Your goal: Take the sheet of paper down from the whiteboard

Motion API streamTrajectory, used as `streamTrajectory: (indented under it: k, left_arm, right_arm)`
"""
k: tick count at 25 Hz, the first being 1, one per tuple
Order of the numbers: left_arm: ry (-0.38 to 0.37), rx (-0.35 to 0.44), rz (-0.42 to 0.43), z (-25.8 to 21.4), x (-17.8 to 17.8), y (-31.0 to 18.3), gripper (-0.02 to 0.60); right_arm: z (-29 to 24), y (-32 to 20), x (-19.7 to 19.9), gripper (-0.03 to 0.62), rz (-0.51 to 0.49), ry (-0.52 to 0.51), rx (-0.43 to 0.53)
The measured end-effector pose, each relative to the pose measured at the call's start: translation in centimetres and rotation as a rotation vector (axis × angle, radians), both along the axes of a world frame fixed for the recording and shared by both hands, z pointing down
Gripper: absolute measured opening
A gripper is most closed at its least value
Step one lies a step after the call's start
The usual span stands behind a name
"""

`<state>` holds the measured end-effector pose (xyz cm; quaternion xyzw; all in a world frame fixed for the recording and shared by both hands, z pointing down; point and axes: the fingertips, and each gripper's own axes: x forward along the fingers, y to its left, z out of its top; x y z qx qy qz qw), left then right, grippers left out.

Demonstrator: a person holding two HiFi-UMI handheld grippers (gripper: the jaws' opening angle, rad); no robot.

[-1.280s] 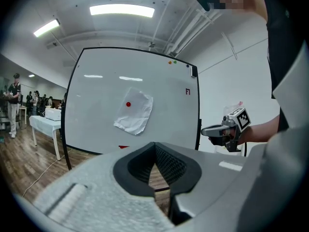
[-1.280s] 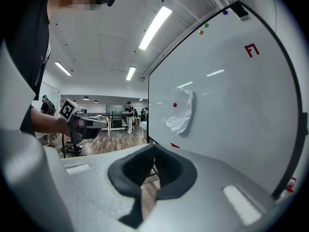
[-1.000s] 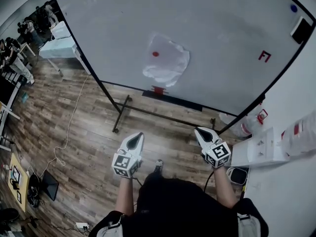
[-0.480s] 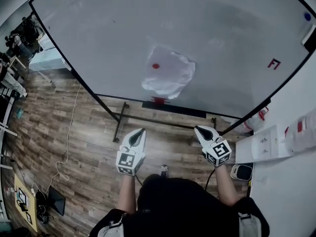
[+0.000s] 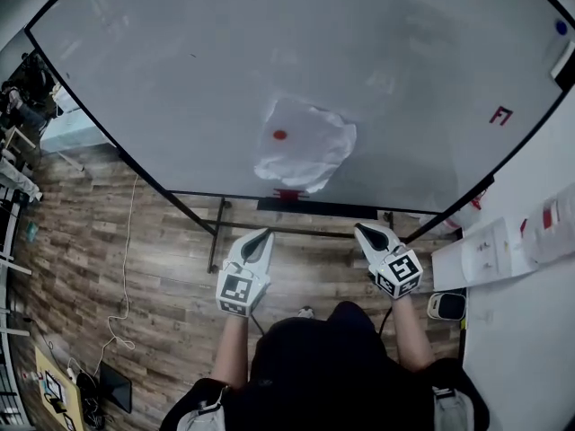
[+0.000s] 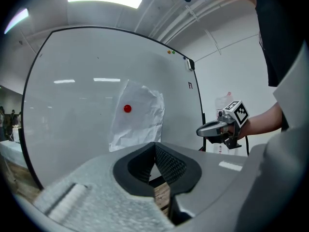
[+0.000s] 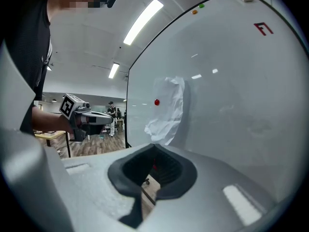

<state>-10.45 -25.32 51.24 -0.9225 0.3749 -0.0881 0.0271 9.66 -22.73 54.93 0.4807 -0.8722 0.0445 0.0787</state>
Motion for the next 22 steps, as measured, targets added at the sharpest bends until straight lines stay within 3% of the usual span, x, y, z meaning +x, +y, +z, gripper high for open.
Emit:
streamTrajectory:
  k: [5,13,22]
  left_arm:
    - [-0.001,0.015,-0.027,-0.9,-0.2,-2.1,0.011]
    - [0.019,0.061,-0.070,-2.8,2.5,-6.8,0.011]
    - [0.023,0.076,-0.148,-4.0,4.0,-11.3,0.012]
  right_arm:
    - [-1.1,-3.2,-0.4,0.005,-0.035,0.002,0.025]
    - [-3.5,-9.4,0.3,0.005,-0.134,0.021,0.069]
    - [-5.3,-13.8,1.0,0.034,-0.207,-0.115,0.048]
